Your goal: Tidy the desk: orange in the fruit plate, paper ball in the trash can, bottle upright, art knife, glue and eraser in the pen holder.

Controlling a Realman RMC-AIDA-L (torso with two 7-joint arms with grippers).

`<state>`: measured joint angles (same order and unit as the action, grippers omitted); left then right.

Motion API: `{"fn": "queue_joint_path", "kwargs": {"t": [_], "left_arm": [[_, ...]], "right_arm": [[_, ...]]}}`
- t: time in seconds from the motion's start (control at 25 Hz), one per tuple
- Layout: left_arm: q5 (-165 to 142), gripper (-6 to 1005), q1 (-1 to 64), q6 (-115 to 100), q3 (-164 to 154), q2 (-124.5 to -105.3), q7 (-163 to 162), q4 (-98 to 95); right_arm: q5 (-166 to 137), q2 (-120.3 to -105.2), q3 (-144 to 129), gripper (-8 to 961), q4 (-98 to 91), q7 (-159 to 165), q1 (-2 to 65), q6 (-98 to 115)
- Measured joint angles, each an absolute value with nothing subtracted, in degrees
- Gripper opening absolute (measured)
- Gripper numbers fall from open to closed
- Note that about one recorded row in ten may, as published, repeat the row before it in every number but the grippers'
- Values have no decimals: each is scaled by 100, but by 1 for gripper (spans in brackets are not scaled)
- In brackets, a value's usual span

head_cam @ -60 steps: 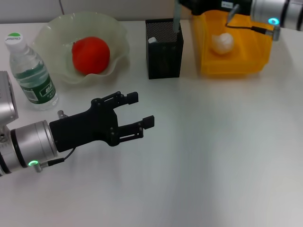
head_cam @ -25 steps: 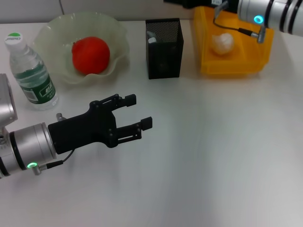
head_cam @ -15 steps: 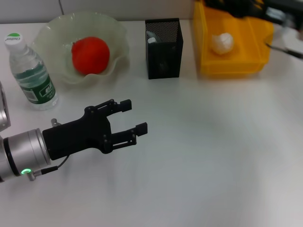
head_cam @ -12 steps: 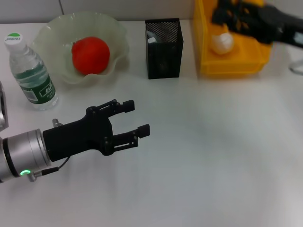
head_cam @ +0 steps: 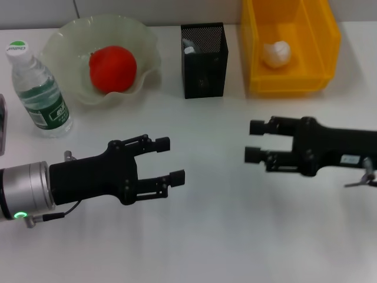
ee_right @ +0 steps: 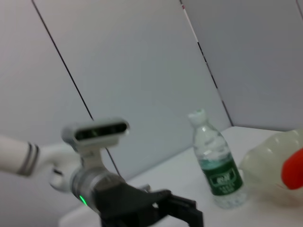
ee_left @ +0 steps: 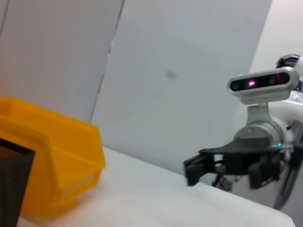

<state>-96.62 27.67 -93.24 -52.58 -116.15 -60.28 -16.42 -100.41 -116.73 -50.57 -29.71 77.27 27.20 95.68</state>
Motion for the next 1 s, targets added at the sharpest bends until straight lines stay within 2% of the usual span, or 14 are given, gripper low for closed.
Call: {"fn": "queue_joint_path", "kwargs": {"t": [0.08,0.12,0.24,1.0], "left_arm": [[-9677,800,2770,-9321,-5342,-11591,-6029,-1643],[-9690,800,2770,-9315,-5358,-11587,-6029,-1643],[-9758,799,2768,-9329,-5368,-11565,-6029,-1643],[-9818,799,2781,-9355,-5370,-11507,-6057,-1696]], "right_arm": [[-10101,-11729,-5063,731,-2968,7506,2693,9464],[-10238,-11828,-5065,731,-2966,7120,2666,9333],[-10362,-11887,-5065,731,-2864,6679,2674,9210],[-10383,-11899,-5032,728,-2681,6306,2698,9154]]}}
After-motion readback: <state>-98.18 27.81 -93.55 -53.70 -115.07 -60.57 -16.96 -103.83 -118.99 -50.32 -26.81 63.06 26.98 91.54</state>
